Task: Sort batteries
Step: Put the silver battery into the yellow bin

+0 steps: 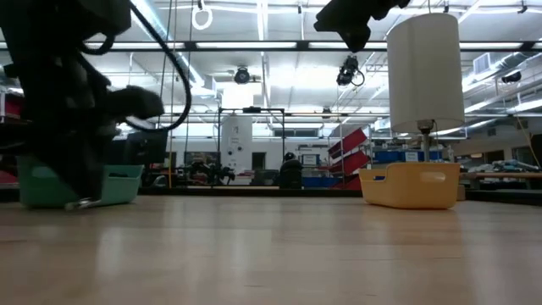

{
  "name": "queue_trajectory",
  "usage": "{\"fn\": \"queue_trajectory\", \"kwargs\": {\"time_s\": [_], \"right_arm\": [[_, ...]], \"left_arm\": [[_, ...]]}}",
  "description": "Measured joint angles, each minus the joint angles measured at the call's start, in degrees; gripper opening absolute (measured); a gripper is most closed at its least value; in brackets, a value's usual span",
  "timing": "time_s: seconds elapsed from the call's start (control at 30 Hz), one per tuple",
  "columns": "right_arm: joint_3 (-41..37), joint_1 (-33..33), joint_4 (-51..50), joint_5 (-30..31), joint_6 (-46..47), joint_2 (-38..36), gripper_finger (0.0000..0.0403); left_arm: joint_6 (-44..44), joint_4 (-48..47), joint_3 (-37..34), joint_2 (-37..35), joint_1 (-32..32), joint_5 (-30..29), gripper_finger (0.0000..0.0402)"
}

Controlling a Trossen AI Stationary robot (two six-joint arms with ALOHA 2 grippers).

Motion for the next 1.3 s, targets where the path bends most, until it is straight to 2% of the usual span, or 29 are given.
{"fn": "queue_trajectory", "kwargs": {"time_s": [0.33, 0.47, 0.57, 0.7, 0.87, 1.0, 1.1, 1.3], "right_arm": [[0.0, 0.63, -2.63, -0.35, 4.2, 3.91, 0.0084], [0.0, 2.28, -3.38, -2.84, 5.99, 7.58, 0.0084], [0.0, 3.81, -2.88, -4.84, 6.91, 11.25, 0.0084], [0.0, 5.78, -2.8, -5.64, 1.58, 16.86, 0.0097], [0.0, 7.1, 1.07, -7.25, -4.37, 23.77, 0.0142], [0.0, 9.14, 6.35, -7.54, -11.26, 28.56, 0.019], [0.0, 11.04, 8.94, -7.04, -16.16, 30.73, 0.0216], [0.0, 12.68, 11.46, -5.12, -19.05, 34.24, 0.0228]], "left_arm": [[-0.12, 5.18, 0.52, -0.08, 1.81, -9.92, 0.0012], [0.73, 10.01, 0.57, -0.11, 2.92, -15.97, 0.0014], [5.05, 15.58, 0.57, -0.11, 3.88, -19.03, 0.0014], [11.87, 22.68, 0.61, -0.17, 4.3, -19.23, 0.0014], [13.33, 26.5, 0.64, -0.2, 3.48, -19.0, 0.0014], [13.39, 22.47, 2.75, -0.2, 2.17, -18.93, 0.0014], [13.37, 13.29, 6.78, -0.2, 1.18, -18.82, 0.0014], [13.38, -4.66, 15.7, -0.22, -0.41, -18.81, 0.0015]]}}
